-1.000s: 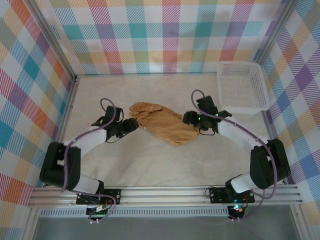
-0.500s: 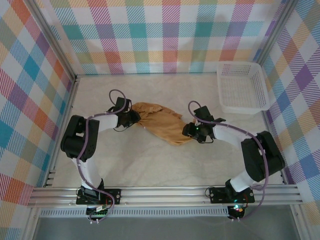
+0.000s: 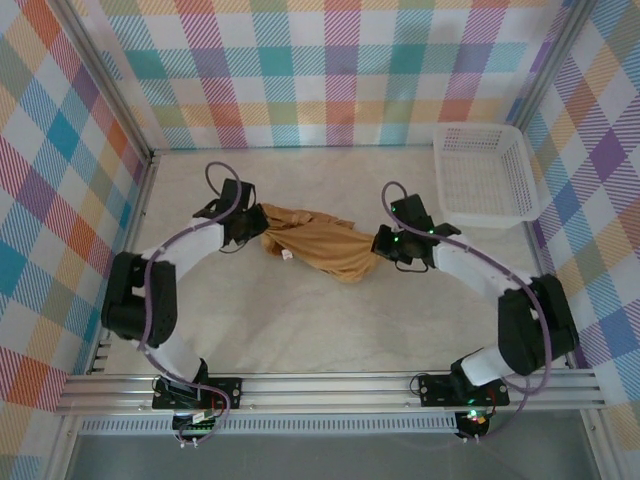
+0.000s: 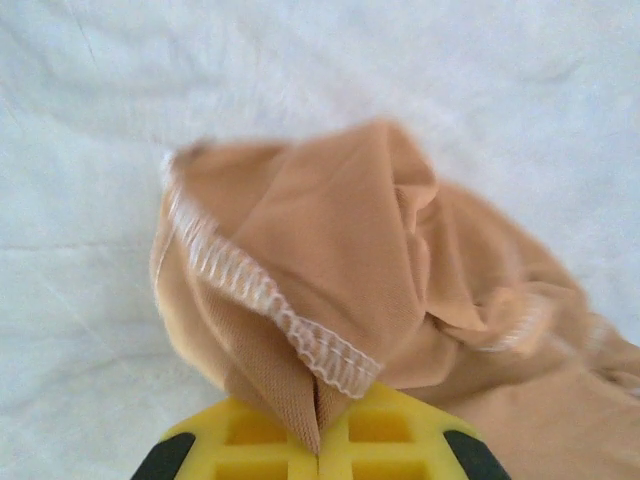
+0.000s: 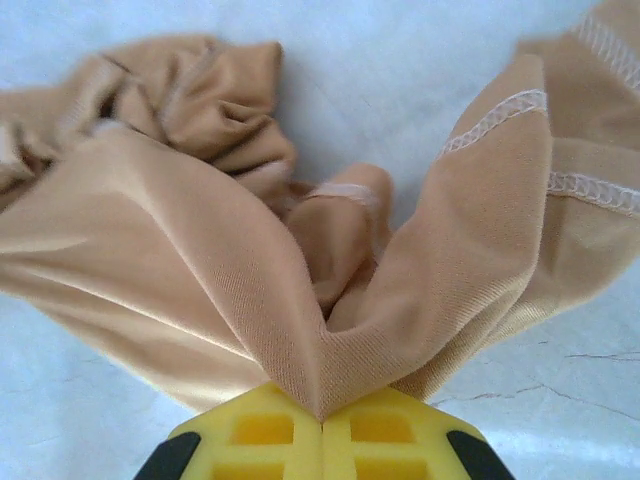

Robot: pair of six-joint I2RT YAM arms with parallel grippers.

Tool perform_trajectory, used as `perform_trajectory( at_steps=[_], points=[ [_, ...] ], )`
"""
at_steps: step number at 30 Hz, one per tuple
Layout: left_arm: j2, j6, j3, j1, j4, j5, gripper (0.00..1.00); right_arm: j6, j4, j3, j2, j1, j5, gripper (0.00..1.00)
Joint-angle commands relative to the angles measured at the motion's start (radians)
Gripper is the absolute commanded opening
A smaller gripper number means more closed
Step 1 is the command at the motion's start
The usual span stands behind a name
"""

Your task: Fold the inside-out t-shirt

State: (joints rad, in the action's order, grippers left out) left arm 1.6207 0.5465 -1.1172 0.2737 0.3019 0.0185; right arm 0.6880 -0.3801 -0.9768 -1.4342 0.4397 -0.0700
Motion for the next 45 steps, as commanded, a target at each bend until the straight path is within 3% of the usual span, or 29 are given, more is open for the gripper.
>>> perform_trajectory(
  at_steps=[1, 6, 10, 13, 17, 22, 23, 24, 25, 27, 29, 31, 39, 45],
  points=[
    [-0.139, -0.114, -0.082, 0.007, 0.195, -0.119, 0.0, -0.063, -0.12, -0.105, 0.126, -0.009, 0.049, 0.0],
    [-0.368, -0.155, -0.122, 0.007, 0.33, -0.233, 0.0, -0.099, -0.212, -0.23, 0.294, -0.015, 0.096, 0.0],
    [-0.517, -0.145, -0.138, 0.008, 0.355, -0.178, 0.0, -0.085, -0.247, -0.29, 0.357, -0.016, 0.05, 0.0],
    [-0.535, -0.139, -0.18, 0.008, 0.383, -0.136, 0.0, -0.072, -0.272, -0.339, 0.327, -0.019, 0.02, 0.0],
    [-0.405, -0.171, -0.249, 0.006, 0.364, -0.147, 0.0, -0.093, -0.233, -0.377, 0.183, -0.079, 0.0, 0.0],
    [0.047, -0.218, -0.596, -0.023, 0.469, -0.111, 0.0, -0.081, -0.153, -0.52, -0.136, -0.217, -0.075, 0.0],
    [0.146, -0.22, -0.692, -0.027, 0.515, -0.107, 0.0, -0.086, -0.16, -0.572, -0.21, -0.228, -0.073, 0.13],
    [0.222, -0.214, -0.771, -0.032, 0.559, -0.108, 0.18, -0.095, -0.183, -0.628, -0.27, -0.233, -0.075, 0.3],
    [0.275, -0.21, -0.823, -0.035, 0.588, -0.107, 0.37, -0.099, -0.214, -0.674, -0.314, -0.233, -0.084, 0.4],
    [0.321, -0.209, -0.855, -0.036, 0.621, -0.103, 0.64, -0.102, -0.259, -0.724, -0.37, -0.226, -0.142, 0.53],
    [0.278, -0.204, -0.753, -0.035, 0.568, -0.089, 0.67, -0.113, -0.248, -0.674, -0.366, -0.2, -0.156, 0.55],
    [0.216, -0.196, -0.611, -0.034, 0.505, -0.051, 0.64, -0.132, -0.225, -0.586, -0.344, -0.171, -0.148, 0.56],
    [-0.028, -0.065, 0.0, -0.002, 0.229, 0.186, 0.64, -0.14, -0.128, -0.262, -0.321, -0.16, -0.15, 0.56],
    [-0.013, 0.019, 0.155, 0.033, 0.06, 0.273, 0.66, -0.15, -0.109, -0.223, -0.4, -0.168, -0.106, 0.58]
  ],
)
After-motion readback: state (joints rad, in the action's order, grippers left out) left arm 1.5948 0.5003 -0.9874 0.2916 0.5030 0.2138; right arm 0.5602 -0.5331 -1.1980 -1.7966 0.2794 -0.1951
